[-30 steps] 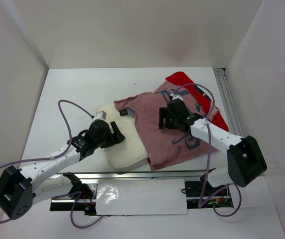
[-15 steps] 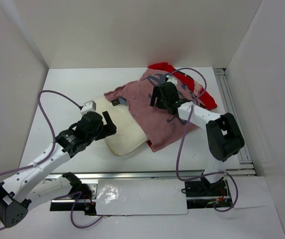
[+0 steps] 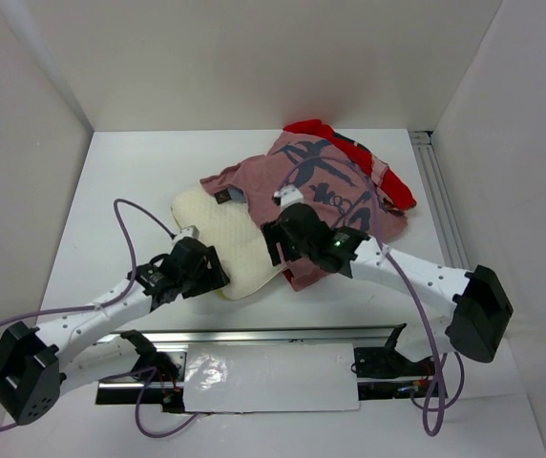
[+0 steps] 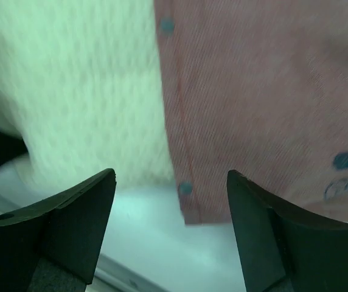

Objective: Put the pillow into the pillowcase

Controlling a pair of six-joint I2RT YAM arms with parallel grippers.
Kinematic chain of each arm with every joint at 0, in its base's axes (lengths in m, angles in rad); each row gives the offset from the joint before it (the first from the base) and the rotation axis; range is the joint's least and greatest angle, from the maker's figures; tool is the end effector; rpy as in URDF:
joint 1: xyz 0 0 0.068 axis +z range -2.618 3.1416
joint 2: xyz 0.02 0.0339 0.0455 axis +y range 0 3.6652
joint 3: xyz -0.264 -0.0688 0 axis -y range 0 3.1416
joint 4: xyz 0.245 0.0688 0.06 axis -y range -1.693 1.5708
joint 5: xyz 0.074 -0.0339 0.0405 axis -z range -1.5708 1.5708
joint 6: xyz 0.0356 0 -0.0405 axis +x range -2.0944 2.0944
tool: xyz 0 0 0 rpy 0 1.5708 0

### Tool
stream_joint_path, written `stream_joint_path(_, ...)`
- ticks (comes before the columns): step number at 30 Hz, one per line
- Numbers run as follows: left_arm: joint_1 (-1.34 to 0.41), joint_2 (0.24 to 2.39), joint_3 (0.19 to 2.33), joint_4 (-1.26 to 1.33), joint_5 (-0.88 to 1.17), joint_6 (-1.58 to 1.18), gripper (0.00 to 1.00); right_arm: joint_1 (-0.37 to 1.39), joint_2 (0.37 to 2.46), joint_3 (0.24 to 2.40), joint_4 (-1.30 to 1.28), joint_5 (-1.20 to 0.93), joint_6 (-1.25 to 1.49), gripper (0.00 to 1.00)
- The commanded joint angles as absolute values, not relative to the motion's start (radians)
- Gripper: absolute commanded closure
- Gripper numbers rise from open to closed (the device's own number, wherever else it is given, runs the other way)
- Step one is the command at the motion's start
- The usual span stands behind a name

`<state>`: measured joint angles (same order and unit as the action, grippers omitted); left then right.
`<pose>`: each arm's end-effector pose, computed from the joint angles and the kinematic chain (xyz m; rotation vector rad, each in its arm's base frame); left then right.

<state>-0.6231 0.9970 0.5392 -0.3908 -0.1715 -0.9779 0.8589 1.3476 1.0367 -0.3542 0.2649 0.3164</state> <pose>0.1620 -0.1089 0.1989 -0.5150 2.4180 -0.5218 0.2020 0.2199 0.2863 -0.4576 2.1844 0.3539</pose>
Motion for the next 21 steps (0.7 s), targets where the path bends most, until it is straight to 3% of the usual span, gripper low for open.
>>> stream_joint_path(1, -0.623, 1.063, 0.589, -0.256, -0.12, -0.934, 0.23, 0.931, 1.39, 1.014, -0.56, 0.345, 0.258, 0.2)
stream_joint_path(4, -0.623, 1.097, 0.598, -0.236, -0.129, -0.934, 0.35, 0.94, 1.454, 1.042, -0.604, 0.409, 0.293, 0.21)
stream_joint_path(6, -0.623, 1.112, 0.598, -0.209, -0.129, -0.934, 0.49, 0.94, 1.488, 1.067, -0.647, 0.465, 0.322, 0.22)
stream_joint_path(7, -0.623, 1.124, 0.586, -0.174, -0.12, -0.934, 0.59, 0.94, 1.503, 1.078, -0.666, 0.488, 0.353, 0.23)
stream_joint_path(8, -0.623, 1.124, 0.577, -0.154, -0.12, -0.934, 0.76, 0.94, 1.528, 1.078, -0.693, 0.527, 0.363, 0.26)
stream_joint_path(12, -0.623, 1.176, 0.587, -0.11, -0.098, -0.922, 1.0, 0.94, 1.54, 1.082, -0.675, 0.557, 0.373, 0.31)
stream_joint_path(14, -0.623, 1.202, 0.606, -0.11, -0.098, -0.911, 1.0, 0.931, 1.54, 1.081, -0.652, 0.546, 0.364, 0.38)
stream_joint_path(16, -0.623, 1.203, 0.62, -0.124, -0.107, -0.911, 1.0, 0.922, 1.54, 1.081, -0.638, 0.546, 0.364, 0.55)
stream_joint_path(20, -0.623, 1.177, 0.6, -0.065, -0.089, -0.899, 1.0, 0.922, 1.514, 1.112, -0.627, 0.561, 0.339, 1.0)
stream_joint_path(21, -0.623, 1.151, 0.591, -0.039, -0.08, -0.888, 1.0, 0.922, 1.503, 1.112, -0.602, 0.522, 0.322, 1.0)
